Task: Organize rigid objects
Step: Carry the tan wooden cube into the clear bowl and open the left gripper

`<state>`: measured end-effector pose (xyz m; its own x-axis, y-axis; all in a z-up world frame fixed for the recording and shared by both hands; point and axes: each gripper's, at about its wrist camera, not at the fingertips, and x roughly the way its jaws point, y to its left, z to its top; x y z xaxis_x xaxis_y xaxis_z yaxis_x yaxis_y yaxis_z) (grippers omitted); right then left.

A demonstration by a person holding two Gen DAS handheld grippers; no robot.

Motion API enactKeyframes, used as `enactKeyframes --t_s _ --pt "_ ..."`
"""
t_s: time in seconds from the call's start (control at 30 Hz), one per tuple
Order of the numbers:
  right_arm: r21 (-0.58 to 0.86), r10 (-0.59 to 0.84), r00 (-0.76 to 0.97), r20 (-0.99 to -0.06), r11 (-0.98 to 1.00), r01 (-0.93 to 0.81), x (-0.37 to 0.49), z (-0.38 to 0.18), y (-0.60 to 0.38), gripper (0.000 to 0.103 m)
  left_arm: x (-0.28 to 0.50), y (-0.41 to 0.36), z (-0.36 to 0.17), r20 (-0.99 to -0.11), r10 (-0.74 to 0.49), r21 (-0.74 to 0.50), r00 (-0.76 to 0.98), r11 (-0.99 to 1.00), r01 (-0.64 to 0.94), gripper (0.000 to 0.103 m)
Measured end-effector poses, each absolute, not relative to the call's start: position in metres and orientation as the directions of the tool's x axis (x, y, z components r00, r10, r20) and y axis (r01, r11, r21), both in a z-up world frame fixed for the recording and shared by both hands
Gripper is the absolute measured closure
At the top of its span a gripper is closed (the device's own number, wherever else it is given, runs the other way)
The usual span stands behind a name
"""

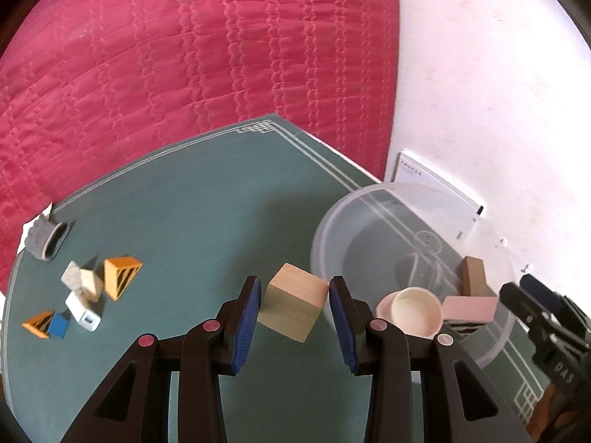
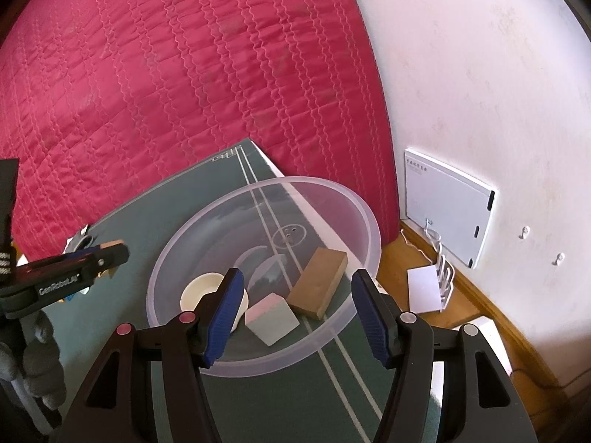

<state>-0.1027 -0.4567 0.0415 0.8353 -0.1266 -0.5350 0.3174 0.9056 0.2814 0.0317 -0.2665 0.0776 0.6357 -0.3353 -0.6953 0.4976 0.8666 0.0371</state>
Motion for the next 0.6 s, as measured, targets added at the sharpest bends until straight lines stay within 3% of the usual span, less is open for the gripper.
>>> enactKeyframes --t_s 0.37,0.5,0.6 --pt "0.287 -0.121 0.835 -0.537 0.904 0.316 -0.103 0.039 -0.458 0.041 0.036 -0.299 0.070 -0.699 -0.413 0.002 0.584 0.816 0.579 0.062" --pt "0.287 -0.120 0.834 -0.538 0.905 0.315 -0.103 0.039 -0.458 0.041 0.036 -0.298 0.069 -0.688 -0.418 0.001 0.593 0.817 0.577 0.026" --pt "0.286 -0.120 0.834 -0.538 0.905 0.315 -0.103 0.038 -0.458 0.041 0.040 -0.290 0.069 -0.686 -0.405 -0.002 0.605 0.832 0.554 0.019"
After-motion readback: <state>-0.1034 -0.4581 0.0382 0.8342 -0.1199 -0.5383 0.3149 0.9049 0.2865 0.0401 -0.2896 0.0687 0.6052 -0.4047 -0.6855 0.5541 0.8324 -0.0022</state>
